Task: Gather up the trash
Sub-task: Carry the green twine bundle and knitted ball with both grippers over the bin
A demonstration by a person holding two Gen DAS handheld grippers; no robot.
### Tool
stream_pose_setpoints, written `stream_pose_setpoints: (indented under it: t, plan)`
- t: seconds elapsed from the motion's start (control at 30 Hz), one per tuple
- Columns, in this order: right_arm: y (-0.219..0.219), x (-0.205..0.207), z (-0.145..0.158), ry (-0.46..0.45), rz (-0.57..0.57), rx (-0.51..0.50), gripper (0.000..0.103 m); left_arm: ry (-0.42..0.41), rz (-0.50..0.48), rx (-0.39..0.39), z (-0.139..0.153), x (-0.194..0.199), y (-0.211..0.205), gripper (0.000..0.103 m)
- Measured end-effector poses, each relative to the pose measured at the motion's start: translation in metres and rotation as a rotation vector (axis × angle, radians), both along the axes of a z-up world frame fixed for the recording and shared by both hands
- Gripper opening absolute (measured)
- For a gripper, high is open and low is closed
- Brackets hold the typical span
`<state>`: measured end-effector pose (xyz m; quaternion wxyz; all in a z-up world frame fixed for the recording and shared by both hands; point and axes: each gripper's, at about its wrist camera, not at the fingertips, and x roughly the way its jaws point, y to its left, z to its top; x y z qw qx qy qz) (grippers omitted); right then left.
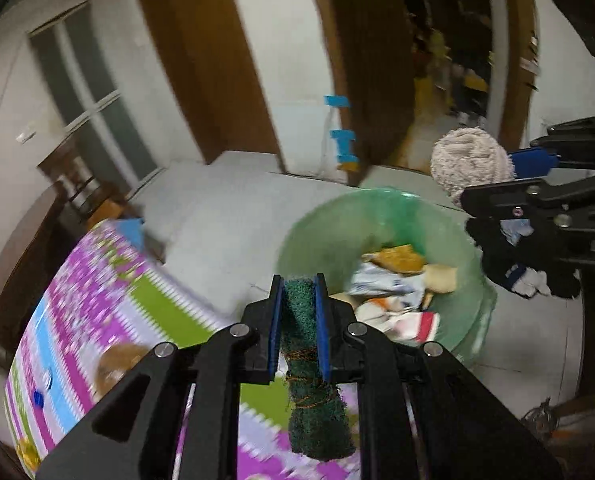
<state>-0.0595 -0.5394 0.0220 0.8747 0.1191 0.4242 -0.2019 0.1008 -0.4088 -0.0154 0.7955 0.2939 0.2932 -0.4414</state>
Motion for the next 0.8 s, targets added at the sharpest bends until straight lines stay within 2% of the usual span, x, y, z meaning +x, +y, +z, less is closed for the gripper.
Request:
stream_pose_setpoints:
  t: [0.2,0.47,0.7,0.8]
  plan:
    - [-0.035,-0.011,-0.023,0.045,-0.042,0.045,0.035,0.143,-0.081,0.033,-0.016,0.006,-0.030,0.013]
    - [-0.041,0.011,-0.047,0.054,-0.013,0.076,0.035,0.219,-0.131,0.063,-0.038,0.009,-0.056,0.013]
    - [-0.036,0.026,-0.061,0.053,0.008,0.105,0.035,0.251,-0.123,0.072,-0.054,0.016,-0.059,0.014]
    - [-0.044,0.028,-0.067,0.049,-0.004,0.139,0.035,0.300,-0.110,0.078,-0.059,0.023,-0.060,0.014]
